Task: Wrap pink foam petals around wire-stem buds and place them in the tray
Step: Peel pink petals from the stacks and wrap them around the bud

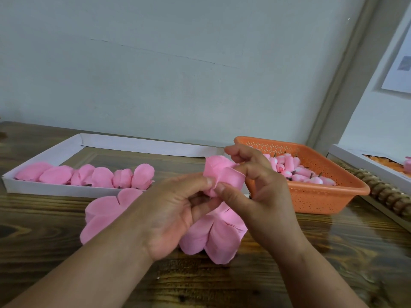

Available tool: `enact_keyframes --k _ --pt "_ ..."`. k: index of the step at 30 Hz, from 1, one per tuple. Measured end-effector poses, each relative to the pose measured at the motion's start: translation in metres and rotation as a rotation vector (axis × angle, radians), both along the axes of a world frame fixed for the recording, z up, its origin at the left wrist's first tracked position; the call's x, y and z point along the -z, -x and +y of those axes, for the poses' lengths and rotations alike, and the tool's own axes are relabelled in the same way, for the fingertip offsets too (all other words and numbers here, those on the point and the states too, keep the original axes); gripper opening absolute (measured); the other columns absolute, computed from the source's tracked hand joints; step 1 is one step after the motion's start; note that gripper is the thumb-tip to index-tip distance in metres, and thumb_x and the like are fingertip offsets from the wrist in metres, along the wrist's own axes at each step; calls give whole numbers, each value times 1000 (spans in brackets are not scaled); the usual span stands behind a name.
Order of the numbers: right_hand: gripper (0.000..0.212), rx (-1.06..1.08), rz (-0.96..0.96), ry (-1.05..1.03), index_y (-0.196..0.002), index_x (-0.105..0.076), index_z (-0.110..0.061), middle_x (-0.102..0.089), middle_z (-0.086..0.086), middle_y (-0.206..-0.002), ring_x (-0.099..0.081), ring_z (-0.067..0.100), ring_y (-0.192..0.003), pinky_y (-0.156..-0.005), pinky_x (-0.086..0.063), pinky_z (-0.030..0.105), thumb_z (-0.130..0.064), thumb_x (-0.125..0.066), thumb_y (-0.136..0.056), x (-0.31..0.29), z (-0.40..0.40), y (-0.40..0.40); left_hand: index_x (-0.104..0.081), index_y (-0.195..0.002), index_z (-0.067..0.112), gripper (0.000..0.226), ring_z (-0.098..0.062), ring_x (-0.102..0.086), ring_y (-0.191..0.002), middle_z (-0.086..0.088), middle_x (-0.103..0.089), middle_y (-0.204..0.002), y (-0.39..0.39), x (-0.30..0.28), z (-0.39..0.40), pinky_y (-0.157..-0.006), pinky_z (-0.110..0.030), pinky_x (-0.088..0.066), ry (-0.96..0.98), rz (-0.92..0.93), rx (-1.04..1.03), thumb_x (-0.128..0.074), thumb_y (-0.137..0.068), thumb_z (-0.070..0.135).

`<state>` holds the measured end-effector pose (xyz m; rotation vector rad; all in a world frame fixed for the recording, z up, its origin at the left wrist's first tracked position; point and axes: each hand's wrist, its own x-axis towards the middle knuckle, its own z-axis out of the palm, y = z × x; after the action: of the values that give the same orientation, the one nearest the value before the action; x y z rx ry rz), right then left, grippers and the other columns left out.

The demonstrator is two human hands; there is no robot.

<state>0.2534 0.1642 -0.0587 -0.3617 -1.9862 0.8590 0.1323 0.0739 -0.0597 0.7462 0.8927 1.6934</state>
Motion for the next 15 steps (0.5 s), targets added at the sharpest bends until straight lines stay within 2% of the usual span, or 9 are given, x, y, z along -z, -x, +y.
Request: enact_keyframes --k 3,5,9,13,15 --pt "12 -21 35 50 -73 -66 -12 -55 -8 -121 -49 -1 -118 -99 -38 20 -21 -71 -67 -1 -1 -1 -70 -80 -2 12 -20 -67 -93 -22 -66 -106 1 -2 -2 -85 -28 -56 -50 35 60 -69 -71 6" --pt "12 -10 34 59 -72 -65 -11 -55 -8 -120 -49 -4 -116 -98 -37 16 -21 -70 -68 -2 -1 -2 -74 -88 -1 21 -21 -66 -103 -19 -67 -115 1 -2 -3 -94 -28 -51 -76 65 112 -66 -72 10" --pt "17 9 13 64 -74 -65 -6 -55 -8 -121 -48 -7 -116 -97 -37 13 -21 -68 -69 -2 -1 -3 -70 -102 -4 34 -18 -68 -101 -17 -69 -114 -1 -3 -4 -90 -25 -52 -80 71 126 -72 -70 6" --pt "17 -2 31 93 -74 -66 -6 -56 -9 -121 -49 -7 -116 -100 -38 20 -21 -69 -67 -2 0 -4 -68 -103 -9 31 -19 -68 -99 -22 -68 -112 -1 -5 -4 -86 -24 -54 -75 61 87 -72 -75 4" --pt "16 -17 43 113 -74 -67 -6 -56 -11 -120 -49 -6 -116 -100 -38 23 -20 -70 -66 -2 0 -4 -61 -111 -15 43 -23 -65 -99 -27 -64 -117 0 -5 -3 -84 -27 -56 -65 3 71 -68 -75 6"
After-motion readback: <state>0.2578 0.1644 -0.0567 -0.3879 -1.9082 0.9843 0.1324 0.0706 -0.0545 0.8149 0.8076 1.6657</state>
